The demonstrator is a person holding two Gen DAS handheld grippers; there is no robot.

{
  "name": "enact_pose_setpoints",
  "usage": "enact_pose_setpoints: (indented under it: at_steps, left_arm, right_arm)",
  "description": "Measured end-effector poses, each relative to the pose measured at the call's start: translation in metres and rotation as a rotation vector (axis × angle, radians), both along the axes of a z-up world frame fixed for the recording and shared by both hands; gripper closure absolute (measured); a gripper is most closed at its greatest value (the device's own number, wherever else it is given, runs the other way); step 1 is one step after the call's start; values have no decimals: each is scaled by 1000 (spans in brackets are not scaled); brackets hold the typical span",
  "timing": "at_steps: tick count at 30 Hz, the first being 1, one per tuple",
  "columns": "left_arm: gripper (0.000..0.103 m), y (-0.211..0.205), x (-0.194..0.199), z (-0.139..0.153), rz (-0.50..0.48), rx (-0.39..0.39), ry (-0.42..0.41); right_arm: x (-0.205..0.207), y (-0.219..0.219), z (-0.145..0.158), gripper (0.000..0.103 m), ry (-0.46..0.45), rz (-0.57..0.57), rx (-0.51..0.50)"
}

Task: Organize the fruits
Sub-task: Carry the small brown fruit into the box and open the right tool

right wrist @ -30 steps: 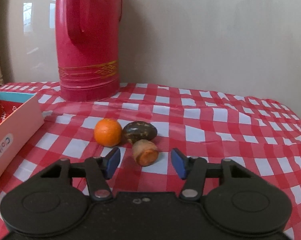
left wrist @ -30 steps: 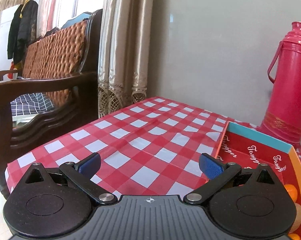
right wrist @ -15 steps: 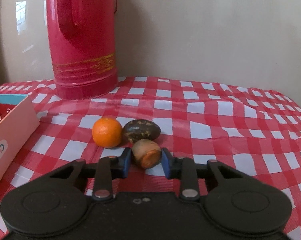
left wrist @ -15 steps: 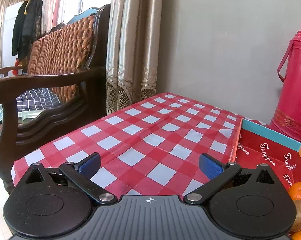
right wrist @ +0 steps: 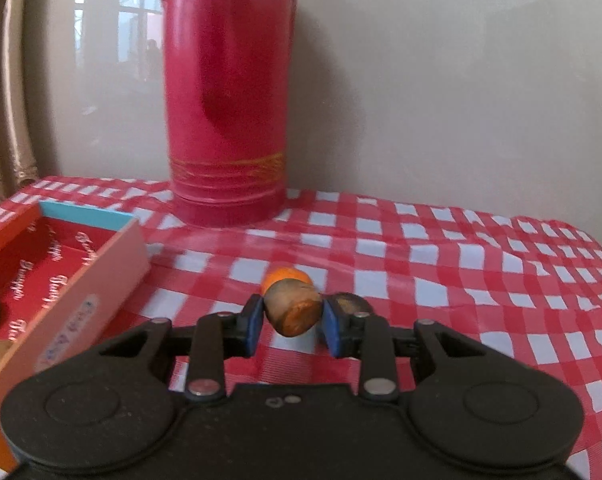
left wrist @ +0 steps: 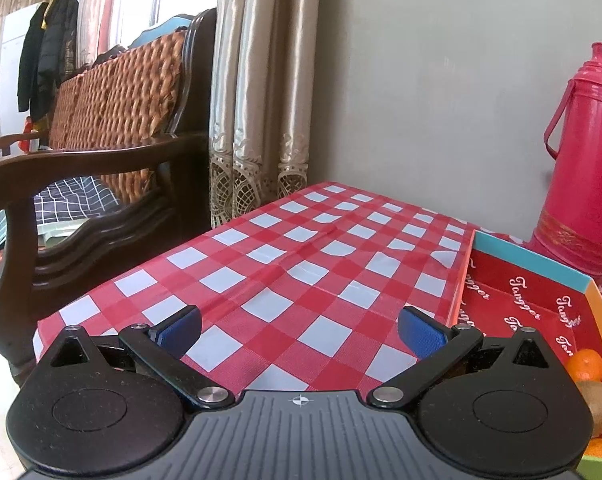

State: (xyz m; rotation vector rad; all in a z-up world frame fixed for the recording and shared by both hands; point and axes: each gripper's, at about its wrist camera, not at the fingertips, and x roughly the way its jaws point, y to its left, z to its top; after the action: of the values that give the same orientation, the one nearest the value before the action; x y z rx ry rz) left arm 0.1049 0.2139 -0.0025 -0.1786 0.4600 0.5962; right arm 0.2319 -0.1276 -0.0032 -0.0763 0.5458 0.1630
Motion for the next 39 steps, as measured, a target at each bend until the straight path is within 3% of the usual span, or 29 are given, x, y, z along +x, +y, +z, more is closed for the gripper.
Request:
enact_pose_setpoints:
  at_steps: [23, 36, 38, 39]
  left_arm:
    - [0, 28, -26, 1, 36, 17, 22]
    - [0, 29, -28, 0, 29, 28, 31]
    - [0, 30, -28, 0, 31, 30, 32]
    - [0, 30, -28, 1, 31, 30, 31]
  right_arm:
    - [-36, 101, 21, 80, -58, 233, 43]
    - [-52, 156, 12, 80, -14, 365, 31]
    - [-53, 161, 10, 73, -11, 384, 16]
    - [-57, 162, 10, 61, -35, 380, 11]
